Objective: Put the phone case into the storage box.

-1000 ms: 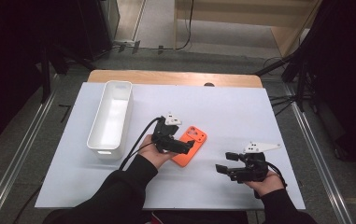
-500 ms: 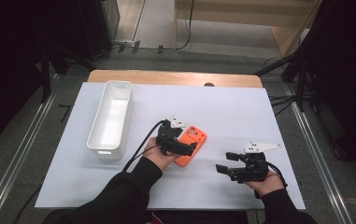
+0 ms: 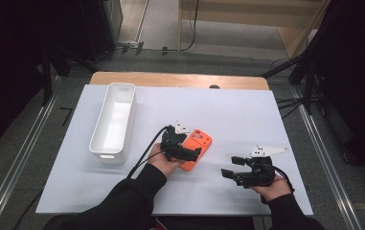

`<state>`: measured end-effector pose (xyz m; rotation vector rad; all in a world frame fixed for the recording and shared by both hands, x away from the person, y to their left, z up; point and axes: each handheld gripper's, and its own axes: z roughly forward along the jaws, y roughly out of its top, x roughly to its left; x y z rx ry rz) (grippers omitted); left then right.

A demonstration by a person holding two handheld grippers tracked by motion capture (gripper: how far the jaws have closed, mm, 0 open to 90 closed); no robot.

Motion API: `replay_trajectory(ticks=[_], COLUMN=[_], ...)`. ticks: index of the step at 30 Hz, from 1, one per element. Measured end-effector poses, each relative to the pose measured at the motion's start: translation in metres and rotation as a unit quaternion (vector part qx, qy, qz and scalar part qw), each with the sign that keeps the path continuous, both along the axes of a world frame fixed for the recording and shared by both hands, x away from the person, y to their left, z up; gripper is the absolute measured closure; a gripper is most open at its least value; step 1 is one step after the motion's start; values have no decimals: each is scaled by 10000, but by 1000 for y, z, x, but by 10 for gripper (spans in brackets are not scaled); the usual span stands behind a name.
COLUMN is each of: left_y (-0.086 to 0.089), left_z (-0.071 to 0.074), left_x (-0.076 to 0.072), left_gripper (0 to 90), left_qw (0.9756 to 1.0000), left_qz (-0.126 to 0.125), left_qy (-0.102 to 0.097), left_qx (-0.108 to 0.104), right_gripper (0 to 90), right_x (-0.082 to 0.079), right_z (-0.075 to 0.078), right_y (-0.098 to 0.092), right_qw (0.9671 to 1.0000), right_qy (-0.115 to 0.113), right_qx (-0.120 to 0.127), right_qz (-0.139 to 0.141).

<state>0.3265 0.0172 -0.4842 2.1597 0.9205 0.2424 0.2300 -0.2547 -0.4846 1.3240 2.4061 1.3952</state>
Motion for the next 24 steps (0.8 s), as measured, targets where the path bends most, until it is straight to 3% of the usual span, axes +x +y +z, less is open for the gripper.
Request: replay_trajectory(ticks=[14, 24], left_y=[-6, -7], left_z=[-8, -19], left_x=[-3, -5], left_gripper=[92, 92], left_qw=[9999, 9998], left_qz=[-68, 28], left_qy=[-62, -96], left_qx=[141, 177], right_gripper=[260, 260], right_x=[0, -1], right_z=[0, -1], right_y=[0, 1], right_qw=[10000, 10000], right_qy=[6, 11], right_qx=[-28, -41], right_qz=[10, 24])
